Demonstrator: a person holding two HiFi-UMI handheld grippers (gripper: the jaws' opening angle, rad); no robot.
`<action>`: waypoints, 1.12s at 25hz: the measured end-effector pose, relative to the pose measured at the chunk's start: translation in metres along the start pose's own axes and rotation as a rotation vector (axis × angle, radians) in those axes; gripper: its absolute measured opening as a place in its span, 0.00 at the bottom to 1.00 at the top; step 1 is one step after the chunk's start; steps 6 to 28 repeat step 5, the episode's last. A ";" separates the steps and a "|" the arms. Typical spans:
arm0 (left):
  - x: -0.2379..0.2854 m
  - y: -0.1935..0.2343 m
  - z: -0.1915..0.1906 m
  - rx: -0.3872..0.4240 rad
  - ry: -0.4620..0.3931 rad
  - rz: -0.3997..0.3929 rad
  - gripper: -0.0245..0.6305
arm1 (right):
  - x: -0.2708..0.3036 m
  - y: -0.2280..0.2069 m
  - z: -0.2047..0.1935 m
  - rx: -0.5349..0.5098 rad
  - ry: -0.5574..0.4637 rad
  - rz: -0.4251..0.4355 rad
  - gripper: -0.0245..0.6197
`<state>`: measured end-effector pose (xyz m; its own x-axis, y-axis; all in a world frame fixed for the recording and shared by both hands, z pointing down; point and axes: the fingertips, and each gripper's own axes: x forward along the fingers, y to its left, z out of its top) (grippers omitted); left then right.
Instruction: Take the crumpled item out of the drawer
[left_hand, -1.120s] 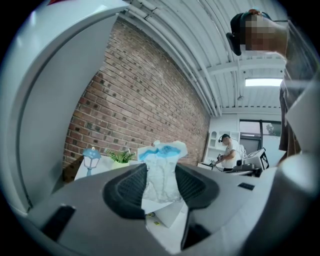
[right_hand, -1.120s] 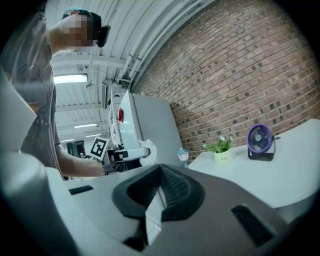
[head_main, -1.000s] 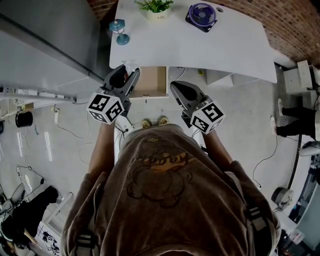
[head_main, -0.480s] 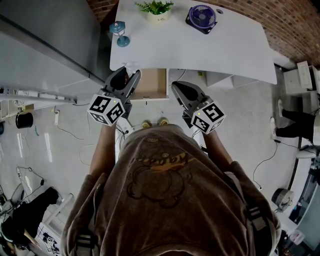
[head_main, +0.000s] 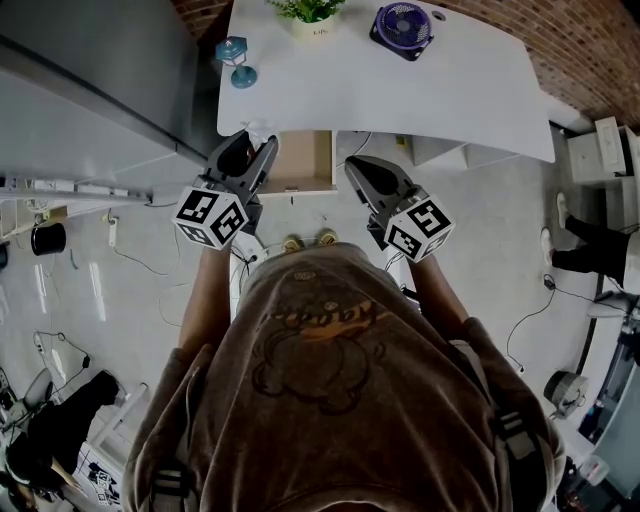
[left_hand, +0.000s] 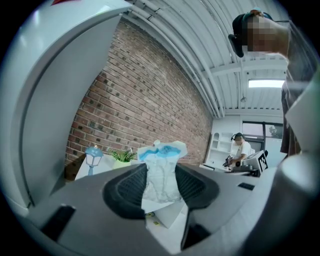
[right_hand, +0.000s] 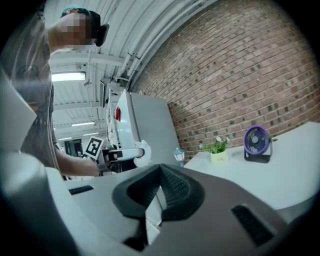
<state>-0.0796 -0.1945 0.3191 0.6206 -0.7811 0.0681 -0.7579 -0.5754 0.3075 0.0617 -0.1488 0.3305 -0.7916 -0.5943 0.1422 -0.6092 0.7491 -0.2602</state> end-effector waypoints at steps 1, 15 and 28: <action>0.000 0.000 0.000 0.000 0.001 0.001 0.31 | -0.001 -0.001 0.000 -0.001 0.002 -0.001 0.03; -0.001 0.000 -0.001 0.003 0.001 0.006 0.31 | -0.004 -0.005 -0.001 -0.006 0.007 -0.007 0.03; -0.001 0.000 -0.001 0.003 0.001 0.006 0.31 | -0.004 -0.005 -0.001 -0.006 0.007 -0.007 0.03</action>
